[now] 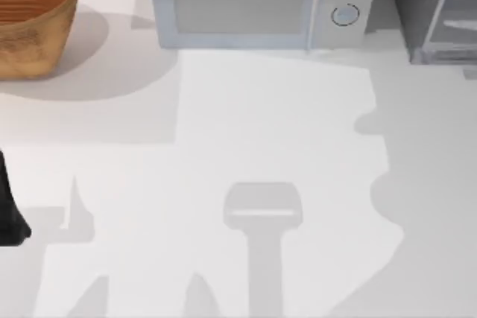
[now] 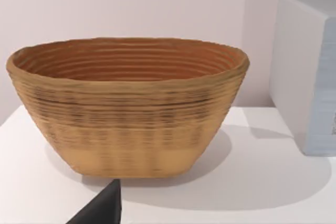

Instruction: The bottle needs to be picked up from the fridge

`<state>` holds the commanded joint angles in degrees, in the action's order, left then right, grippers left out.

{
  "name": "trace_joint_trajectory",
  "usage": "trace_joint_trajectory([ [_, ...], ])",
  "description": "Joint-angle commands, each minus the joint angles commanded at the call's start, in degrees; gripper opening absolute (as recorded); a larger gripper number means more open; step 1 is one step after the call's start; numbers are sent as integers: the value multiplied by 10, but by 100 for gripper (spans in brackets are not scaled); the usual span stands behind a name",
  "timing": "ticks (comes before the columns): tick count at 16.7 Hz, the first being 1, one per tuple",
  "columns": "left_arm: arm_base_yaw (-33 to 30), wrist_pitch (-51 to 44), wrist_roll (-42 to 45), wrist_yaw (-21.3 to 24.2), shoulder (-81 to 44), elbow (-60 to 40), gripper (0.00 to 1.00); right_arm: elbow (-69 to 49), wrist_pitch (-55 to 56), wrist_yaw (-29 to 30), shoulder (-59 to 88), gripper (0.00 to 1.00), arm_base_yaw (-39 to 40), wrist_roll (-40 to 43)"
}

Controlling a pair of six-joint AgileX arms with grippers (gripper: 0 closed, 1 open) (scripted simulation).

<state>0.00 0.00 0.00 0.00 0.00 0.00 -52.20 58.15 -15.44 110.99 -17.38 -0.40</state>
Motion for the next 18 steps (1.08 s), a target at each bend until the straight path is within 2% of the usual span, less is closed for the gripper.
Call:
trace_joint_trajectory([
  [6, 0, 0, 0, 0, 0, 0, 100, 4, -1, 0, -5, 0, 4, -1],
  [9, 0, 0, 0, 0, 0, 0, 100, 23, -23, 7, -59, 0, 12, 2],
  [13, 0, 0, 0, 0, 0, 0, 100, 82, -90, 27, -198, 0, 33, 6],
  [18, 0, 0, 0, 0, 0, 0, 100, 206, -228, 62, -438, 0, 69, 5],
])
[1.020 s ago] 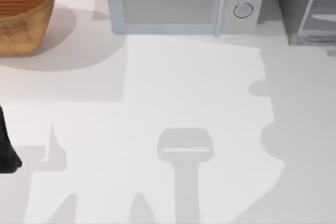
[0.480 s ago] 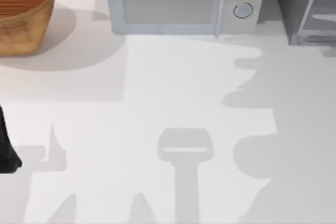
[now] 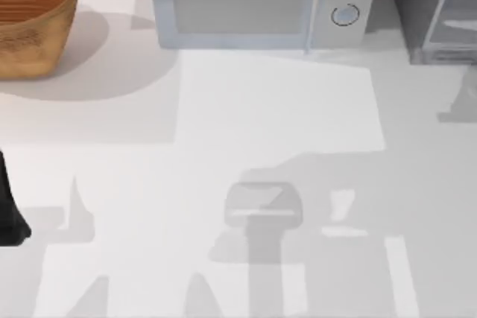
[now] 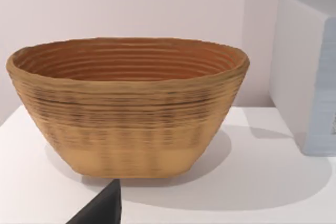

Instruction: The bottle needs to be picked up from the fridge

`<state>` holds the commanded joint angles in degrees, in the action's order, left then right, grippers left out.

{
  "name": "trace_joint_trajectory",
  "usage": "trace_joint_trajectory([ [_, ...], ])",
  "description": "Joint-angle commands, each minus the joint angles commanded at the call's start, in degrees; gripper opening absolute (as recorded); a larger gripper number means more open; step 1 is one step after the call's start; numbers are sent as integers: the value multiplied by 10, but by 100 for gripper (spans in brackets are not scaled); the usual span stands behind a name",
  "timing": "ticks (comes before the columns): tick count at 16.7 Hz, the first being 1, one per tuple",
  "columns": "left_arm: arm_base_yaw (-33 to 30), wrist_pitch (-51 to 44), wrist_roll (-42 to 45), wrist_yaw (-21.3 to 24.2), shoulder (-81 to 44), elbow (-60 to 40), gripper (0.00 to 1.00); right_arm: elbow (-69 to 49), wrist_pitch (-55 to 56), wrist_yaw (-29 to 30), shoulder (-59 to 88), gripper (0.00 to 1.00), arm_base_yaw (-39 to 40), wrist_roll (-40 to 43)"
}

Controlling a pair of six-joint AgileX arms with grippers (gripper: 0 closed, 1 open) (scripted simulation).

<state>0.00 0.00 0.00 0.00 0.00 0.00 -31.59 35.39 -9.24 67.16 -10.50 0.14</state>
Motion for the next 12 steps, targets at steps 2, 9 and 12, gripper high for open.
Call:
trace_joint_trajectory([
  [2, 0, 0, 0, 0, 0, 0, 100, 59, -65, 15, -116, 0, 16, -2],
  [9, 0, 0, 0, 0, 0, 0, 100, 243, -271, 66, -510, 0, 75, -4],
  [12, 0, 0, 0, 0, 0, 0, 100, 290, -324, 82, -615, 0, 93, -3],
])
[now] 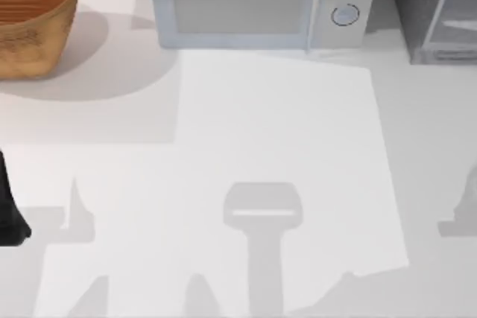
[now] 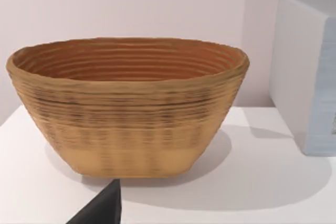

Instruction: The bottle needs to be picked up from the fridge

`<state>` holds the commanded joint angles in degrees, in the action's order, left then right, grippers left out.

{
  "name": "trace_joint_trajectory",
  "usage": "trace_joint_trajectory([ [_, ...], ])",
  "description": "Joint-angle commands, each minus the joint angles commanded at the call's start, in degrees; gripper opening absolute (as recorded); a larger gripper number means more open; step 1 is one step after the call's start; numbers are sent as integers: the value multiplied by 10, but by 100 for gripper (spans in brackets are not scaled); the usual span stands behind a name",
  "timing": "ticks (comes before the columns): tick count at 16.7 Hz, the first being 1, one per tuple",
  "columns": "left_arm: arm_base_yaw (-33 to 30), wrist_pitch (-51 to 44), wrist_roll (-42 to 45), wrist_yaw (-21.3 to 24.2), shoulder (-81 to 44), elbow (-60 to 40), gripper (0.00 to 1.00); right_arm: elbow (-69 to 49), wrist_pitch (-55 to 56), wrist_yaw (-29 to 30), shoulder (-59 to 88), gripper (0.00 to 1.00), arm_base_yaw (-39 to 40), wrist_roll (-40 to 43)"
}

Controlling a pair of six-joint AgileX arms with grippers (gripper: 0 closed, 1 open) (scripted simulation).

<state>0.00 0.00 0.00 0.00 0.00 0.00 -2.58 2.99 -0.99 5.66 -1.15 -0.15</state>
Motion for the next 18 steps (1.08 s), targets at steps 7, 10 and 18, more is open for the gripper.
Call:
trace_joint_trajectory([
  [7, 0, 0, 0, 0, 0, 0, 100, 26, -30, 10, -57, 0, 12, 2],
  [10, 0, 0, 0, 0, 0, 0, 100, 22, -31, 16, -48, 0, 16, -6],
  [18, 0, 0, 0, 0, 0, 0, 100, -49, -111, 270, 165, 0, 271, -237],
])
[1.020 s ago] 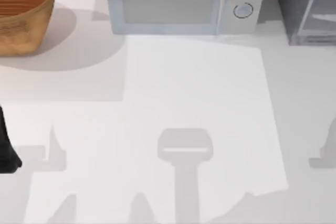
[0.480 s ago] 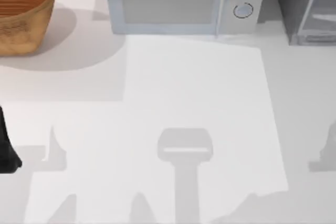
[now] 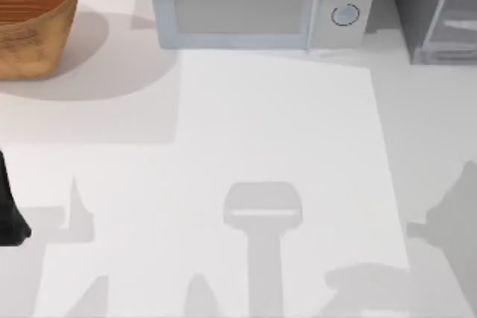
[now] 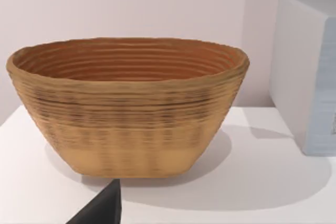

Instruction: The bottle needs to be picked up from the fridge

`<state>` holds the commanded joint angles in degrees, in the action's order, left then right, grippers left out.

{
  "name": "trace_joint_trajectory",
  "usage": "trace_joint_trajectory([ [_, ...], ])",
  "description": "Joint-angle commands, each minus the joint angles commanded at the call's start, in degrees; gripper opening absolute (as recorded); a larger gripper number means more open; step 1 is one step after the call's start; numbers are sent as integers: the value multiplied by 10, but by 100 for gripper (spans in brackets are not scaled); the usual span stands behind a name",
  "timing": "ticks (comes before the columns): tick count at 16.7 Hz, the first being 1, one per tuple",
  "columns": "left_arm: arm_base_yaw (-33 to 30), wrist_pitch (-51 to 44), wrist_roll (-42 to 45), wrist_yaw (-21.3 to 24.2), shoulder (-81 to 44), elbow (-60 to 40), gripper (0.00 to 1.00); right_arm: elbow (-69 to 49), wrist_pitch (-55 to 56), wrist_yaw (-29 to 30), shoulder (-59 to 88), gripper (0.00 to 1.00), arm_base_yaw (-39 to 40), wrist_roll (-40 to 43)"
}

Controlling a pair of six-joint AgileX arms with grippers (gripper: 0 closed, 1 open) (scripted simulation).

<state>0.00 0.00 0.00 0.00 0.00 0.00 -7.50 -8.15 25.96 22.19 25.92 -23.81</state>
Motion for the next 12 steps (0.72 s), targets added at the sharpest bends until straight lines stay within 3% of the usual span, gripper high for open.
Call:
trace_joint_trajectory([
  [8, 0, 0, 0, 0, 0, 0, 100, -83, -131, 397, 323, 0, 423, -345],
  [12, 0, 0, 0, 0, 0, 0, 100, -121, -172, 545, 434, 0, 572, -470],
])
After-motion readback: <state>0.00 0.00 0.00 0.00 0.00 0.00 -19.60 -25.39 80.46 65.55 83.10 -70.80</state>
